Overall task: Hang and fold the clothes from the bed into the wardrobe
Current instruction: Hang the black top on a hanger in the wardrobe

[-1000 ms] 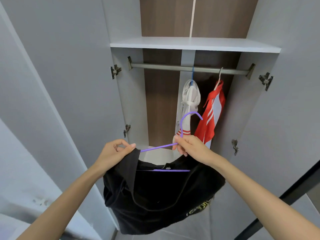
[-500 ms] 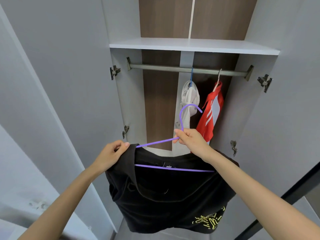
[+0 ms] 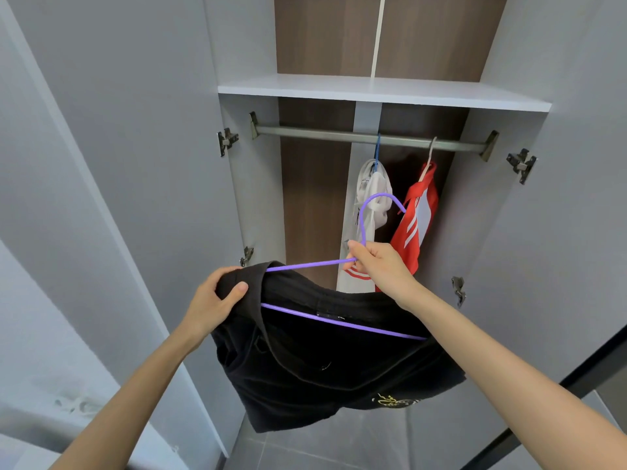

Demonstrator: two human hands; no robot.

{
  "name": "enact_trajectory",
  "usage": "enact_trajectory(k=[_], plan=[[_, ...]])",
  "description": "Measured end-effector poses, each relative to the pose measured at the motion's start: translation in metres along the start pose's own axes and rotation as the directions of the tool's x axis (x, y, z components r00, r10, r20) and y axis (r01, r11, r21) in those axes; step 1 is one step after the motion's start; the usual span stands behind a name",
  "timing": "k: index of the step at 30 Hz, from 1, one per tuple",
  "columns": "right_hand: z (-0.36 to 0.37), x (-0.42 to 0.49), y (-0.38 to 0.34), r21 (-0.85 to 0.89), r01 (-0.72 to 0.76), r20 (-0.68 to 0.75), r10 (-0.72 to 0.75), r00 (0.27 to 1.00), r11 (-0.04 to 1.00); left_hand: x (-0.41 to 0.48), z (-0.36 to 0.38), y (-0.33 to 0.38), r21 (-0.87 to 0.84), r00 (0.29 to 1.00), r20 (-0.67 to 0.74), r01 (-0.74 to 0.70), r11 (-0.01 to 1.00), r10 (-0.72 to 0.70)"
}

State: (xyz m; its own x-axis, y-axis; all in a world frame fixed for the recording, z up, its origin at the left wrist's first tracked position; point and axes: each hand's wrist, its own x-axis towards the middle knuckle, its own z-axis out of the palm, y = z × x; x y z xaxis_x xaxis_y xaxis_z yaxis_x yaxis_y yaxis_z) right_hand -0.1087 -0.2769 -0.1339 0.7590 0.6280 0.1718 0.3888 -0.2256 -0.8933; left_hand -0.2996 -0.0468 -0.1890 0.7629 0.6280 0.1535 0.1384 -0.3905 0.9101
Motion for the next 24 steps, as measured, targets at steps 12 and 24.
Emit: enact_trajectory(k=[12, 24], plan=[[0.003, 0.005, -0.023, -0.010, 0.063, -0.043, -0.063, 0.997, 0.998, 0.012, 0.031, 0.027, 0.445, 0.929, -0.309, -0.047, 0.894, 0.202], [0.010, -0.005, -0.019, -0.231, 0.145, 0.056, -0.136, 0.989, 0.962, 0.048, 0.006, 0.043, 0.142, 0.967, -0.120, -0.206, 0.968, 0.224]])
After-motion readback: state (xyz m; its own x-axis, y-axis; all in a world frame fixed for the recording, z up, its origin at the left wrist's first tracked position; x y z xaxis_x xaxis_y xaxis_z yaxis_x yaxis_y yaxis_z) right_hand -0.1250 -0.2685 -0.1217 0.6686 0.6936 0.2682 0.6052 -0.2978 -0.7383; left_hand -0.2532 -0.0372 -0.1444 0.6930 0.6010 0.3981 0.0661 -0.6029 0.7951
